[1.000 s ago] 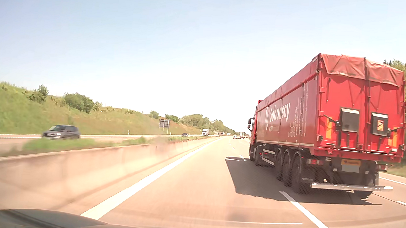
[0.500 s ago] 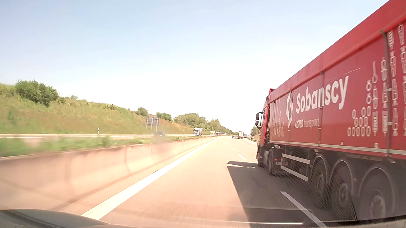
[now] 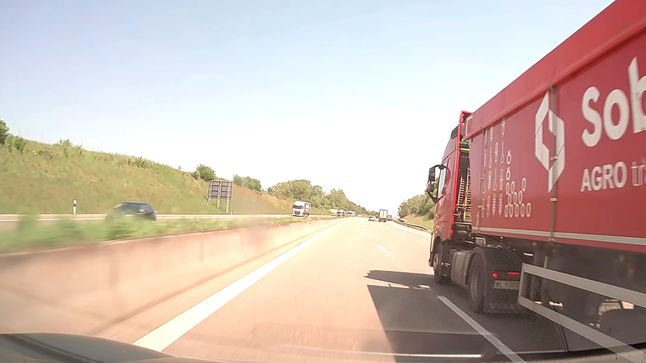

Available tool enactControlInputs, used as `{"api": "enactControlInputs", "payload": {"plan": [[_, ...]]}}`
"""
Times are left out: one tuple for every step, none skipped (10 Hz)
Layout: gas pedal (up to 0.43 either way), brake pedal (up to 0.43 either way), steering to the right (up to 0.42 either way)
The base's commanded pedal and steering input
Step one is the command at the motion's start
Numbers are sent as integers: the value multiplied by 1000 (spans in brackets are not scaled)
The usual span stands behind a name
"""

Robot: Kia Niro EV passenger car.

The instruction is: Follow the waypoints while adhering to traffic rules and regulations

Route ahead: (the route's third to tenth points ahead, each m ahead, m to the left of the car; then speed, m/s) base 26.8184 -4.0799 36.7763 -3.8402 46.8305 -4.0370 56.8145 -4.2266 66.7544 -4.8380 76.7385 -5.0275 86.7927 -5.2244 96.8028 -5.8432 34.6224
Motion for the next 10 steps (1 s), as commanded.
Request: {"api": "enactControlInputs", "payload": {"plan": [[248, 0, 3], [248, 0, 3], [248, 0, 3], [248, 0, 3], [248, 0, 3], [248, 0, 3], [248, 0, 3], [248, 0, 3], [248, 0, 3], [248, 0, 3]]}}
